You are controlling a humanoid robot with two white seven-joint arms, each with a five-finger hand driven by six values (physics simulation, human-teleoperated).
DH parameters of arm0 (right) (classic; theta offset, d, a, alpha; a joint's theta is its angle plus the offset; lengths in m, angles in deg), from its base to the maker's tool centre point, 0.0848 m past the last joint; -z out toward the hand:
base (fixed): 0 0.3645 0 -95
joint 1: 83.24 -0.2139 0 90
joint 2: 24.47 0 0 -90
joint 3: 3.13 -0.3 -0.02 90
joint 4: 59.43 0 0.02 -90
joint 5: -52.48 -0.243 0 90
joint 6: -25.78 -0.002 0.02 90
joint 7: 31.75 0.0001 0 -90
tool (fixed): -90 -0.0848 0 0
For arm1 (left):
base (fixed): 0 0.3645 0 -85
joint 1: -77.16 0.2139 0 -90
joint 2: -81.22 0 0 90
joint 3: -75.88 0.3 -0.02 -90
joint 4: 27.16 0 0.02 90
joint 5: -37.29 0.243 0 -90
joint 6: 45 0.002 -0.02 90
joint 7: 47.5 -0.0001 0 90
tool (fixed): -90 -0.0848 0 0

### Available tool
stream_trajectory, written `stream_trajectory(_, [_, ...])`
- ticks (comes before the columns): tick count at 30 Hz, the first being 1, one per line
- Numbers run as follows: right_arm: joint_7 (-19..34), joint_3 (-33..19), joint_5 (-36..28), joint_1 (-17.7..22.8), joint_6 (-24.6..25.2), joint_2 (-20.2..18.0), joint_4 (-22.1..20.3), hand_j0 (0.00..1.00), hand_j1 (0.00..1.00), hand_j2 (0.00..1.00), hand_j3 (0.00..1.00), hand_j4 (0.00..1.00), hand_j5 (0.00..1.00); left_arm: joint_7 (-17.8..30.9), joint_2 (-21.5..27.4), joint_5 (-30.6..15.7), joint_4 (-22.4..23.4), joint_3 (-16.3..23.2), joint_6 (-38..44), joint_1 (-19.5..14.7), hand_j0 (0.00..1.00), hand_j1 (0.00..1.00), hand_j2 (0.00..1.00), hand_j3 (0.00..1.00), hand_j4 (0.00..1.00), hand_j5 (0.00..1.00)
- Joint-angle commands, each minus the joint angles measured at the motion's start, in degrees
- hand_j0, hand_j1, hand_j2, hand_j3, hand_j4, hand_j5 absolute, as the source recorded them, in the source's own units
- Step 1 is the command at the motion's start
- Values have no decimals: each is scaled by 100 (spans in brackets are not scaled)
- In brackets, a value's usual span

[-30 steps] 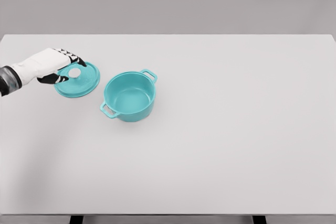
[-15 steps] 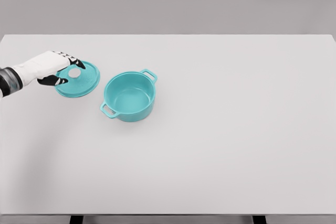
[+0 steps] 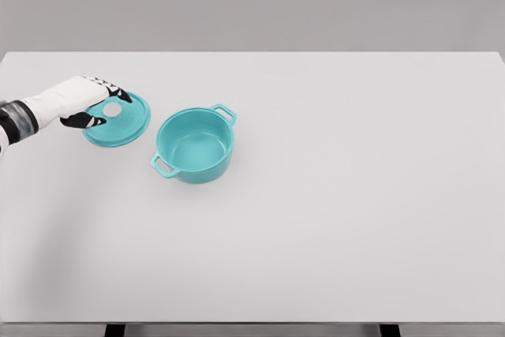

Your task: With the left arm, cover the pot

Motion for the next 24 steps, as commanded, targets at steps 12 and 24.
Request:
stream_trajectory(12, [1, 0, 0, 0, 0, 0, -1, 100, 100, 100, 100, 100, 100, -3, -146, -5, 353, 3, 11, -97, 72, 72, 72, 72, 72, 72])
stream_trajectory(24, [1, 0, 0, 0, 0, 0, -1, 100, 100, 100, 100, 100, 100, -3, -199, -5, 529, 38, 11, -220, 71, 71, 71, 71, 71, 71])
